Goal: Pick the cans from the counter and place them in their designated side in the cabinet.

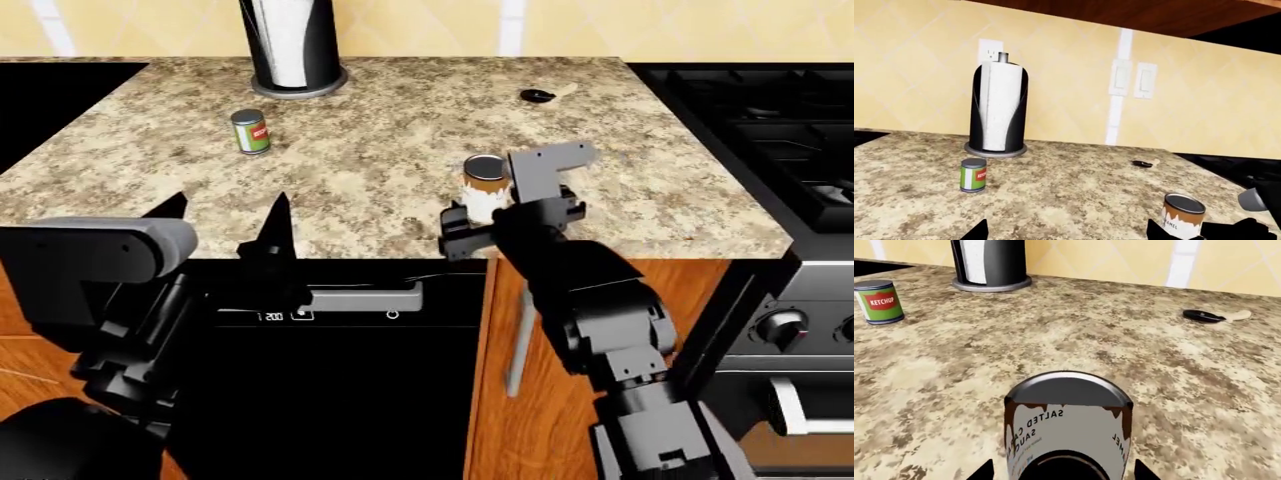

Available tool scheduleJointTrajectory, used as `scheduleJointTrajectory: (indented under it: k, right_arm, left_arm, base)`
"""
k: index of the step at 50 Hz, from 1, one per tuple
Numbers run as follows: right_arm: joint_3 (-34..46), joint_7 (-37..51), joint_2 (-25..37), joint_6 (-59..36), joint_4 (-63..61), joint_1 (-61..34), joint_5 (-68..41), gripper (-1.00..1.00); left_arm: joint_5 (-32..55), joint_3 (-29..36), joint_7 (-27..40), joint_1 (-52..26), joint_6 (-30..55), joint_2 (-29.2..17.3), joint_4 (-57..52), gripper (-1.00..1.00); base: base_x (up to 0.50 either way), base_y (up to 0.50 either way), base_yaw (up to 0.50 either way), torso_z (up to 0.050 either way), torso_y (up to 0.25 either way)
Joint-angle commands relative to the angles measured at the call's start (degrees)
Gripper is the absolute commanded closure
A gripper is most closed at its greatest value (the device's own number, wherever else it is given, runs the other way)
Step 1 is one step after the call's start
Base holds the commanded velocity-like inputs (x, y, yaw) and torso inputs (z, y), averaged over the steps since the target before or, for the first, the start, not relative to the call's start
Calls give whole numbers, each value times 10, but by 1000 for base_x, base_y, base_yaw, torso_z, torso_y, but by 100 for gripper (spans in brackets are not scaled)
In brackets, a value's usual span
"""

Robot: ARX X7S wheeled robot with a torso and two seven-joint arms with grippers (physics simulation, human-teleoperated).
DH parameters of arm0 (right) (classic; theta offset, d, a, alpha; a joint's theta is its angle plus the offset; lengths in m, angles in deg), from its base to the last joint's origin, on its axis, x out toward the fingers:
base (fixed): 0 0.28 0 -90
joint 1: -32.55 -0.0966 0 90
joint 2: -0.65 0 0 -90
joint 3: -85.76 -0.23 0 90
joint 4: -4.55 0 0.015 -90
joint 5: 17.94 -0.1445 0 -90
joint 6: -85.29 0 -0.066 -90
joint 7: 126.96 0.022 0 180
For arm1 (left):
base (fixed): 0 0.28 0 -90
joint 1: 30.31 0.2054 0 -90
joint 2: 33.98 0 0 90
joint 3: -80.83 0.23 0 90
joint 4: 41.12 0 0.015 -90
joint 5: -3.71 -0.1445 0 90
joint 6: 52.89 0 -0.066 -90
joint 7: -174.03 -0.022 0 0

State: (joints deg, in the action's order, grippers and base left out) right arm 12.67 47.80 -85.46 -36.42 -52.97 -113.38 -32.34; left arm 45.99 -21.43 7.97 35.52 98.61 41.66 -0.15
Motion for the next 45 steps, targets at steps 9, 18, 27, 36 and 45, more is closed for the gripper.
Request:
scheduleJointTrajectory:
  k: [9, 18, 27, 36, 45]
  right_arm:
    - [14, -13, -12, 92, 137, -55, -3, 100]
    - [3, 27, 20, -36, -71, -8, -39, 100]
    - [-36, 92, 63, -249, -324, -11, -99, 100]
    - [-121, 117, 66, -466, -414, -127, -184, 100]
    - [-131, 126, 99, -582, -351, -324, -246, 100]
  left_arm:
    - [-3, 11, 8, 3, -12, -1, 11, -100]
    - [-1, 14, 8, 4, -19, -3, 14, -100]
    - [-7, 22, 6, -12, -36, -3, 25, -100]
    - [-4, 34, 8, -44, -42, 5, 38, -100]
    - [21, 37, 15, -87, -21, 4, 39, -100]
  base:
    - [0, 0, 0, 0, 0]
    - [0, 0, 0, 0, 0]
    - [0, 0, 0, 0, 0]
    - [0, 0, 0, 0, 0]
    - [0, 0, 0, 0, 0]
